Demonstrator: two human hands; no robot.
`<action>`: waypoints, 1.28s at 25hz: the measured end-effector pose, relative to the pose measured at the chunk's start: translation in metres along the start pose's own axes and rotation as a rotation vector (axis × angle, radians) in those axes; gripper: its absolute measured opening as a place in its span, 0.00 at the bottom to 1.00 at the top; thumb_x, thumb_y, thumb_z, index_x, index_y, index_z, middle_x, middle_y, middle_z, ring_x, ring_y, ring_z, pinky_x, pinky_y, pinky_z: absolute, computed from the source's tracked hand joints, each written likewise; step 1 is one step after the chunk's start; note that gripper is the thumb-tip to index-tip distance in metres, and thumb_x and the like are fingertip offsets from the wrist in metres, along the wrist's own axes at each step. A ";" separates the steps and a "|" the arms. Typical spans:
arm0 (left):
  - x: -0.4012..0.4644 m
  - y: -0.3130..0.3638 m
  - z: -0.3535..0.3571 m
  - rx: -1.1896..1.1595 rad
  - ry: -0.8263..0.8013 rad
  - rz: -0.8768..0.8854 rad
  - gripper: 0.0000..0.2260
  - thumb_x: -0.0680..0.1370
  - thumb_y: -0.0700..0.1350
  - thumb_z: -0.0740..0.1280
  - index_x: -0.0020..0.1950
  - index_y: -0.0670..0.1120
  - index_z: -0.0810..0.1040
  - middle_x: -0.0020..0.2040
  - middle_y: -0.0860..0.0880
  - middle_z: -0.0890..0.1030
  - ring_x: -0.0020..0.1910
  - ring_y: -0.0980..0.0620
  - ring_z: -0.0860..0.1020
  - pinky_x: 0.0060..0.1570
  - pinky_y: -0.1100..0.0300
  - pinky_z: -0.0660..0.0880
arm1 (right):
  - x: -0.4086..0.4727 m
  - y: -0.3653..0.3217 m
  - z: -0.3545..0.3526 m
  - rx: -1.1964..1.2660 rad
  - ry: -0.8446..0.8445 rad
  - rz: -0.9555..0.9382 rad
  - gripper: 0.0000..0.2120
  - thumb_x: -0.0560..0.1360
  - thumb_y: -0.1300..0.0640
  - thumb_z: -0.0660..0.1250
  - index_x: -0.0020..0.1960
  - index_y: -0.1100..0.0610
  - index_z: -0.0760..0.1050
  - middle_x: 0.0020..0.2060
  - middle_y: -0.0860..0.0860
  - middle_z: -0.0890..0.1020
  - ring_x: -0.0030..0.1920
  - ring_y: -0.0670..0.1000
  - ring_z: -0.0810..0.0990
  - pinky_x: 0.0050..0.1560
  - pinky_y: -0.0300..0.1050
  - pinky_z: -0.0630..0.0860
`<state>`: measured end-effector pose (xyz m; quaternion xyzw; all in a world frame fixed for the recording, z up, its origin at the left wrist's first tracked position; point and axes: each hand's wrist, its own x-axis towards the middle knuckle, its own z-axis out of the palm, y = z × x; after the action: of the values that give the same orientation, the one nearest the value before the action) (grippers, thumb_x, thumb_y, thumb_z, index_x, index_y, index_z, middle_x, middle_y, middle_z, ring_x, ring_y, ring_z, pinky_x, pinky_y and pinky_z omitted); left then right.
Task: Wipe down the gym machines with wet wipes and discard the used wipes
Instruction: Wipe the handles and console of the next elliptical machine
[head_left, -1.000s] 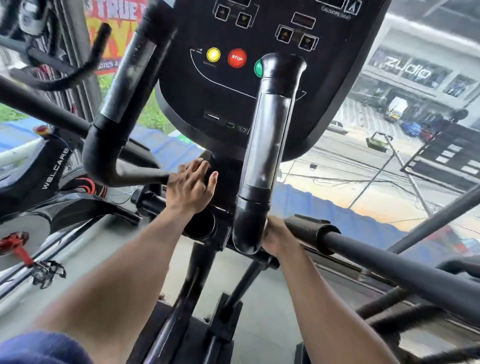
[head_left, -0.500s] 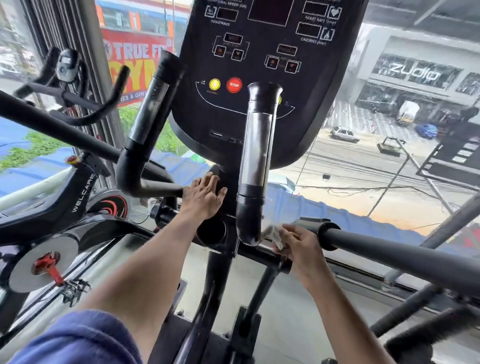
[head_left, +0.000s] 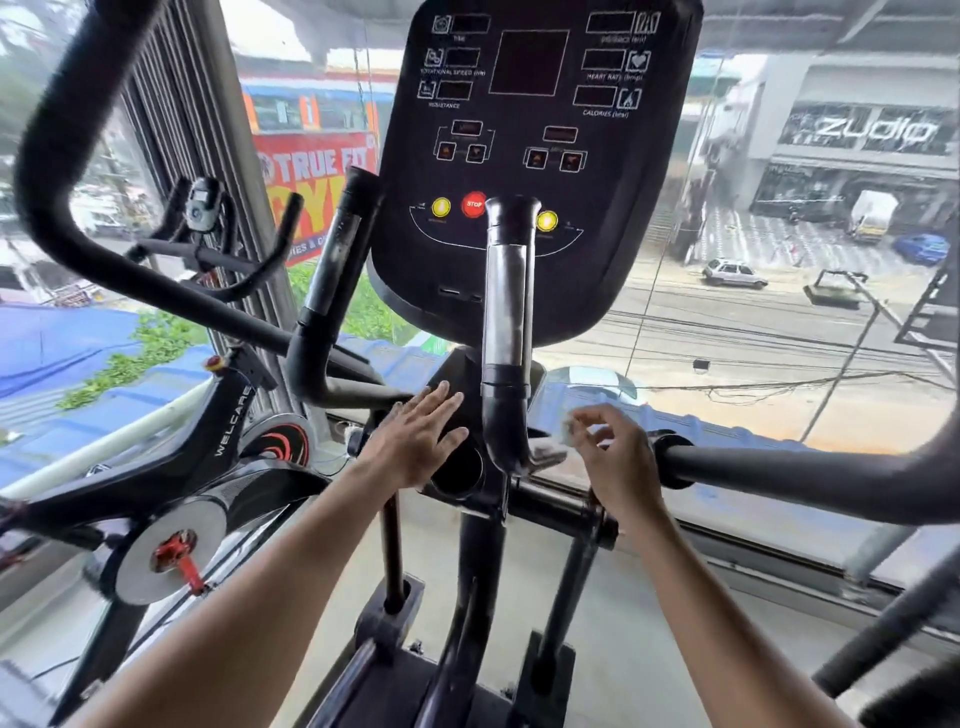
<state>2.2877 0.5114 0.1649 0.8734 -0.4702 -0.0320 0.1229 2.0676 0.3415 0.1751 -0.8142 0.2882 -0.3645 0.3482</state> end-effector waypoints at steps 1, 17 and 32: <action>-0.011 0.004 -0.016 0.030 0.144 0.054 0.26 0.86 0.58 0.54 0.84 0.53 0.58 0.85 0.53 0.55 0.83 0.50 0.54 0.79 0.47 0.58 | 0.013 -0.009 -0.002 -0.032 -0.015 -0.075 0.03 0.79 0.52 0.70 0.50 0.50 0.81 0.46 0.42 0.82 0.42 0.39 0.78 0.37 0.34 0.69; -0.077 -0.029 -0.023 0.094 0.717 0.277 0.18 0.81 0.46 0.66 0.71 0.45 0.78 0.69 0.47 0.77 0.62 0.45 0.77 0.61 0.52 0.73 | 0.013 0.012 0.019 -0.012 0.173 -0.024 0.03 0.81 0.59 0.68 0.48 0.52 0.77 0.44 0.49 0.81 0.43 0.49 0.80 0.40 0.36 0.75; 0.013 -0.049 0.049 -0.231 0.232 0.080 0.28 0.87 0.48 0.55 0.85 0.44 0.48 0.85 0.48 0.46 0.84 0.48 0.45 0.81 0.56 0.42 | 0.031 -0.057 0.138 -0.340 -0.121 -0.172 0.13 0.80 0.74 0.56 0.60 0.72 0.76 0.58 0.68 0.76 0.57 0.52 0.69 0.56 0.24 0.61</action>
<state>2.3261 0.5177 0.1059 0.8320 -0.4803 0.0201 0.2769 2.2074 0.4018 0.1641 -0.9034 0.2533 -0.2893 0.1898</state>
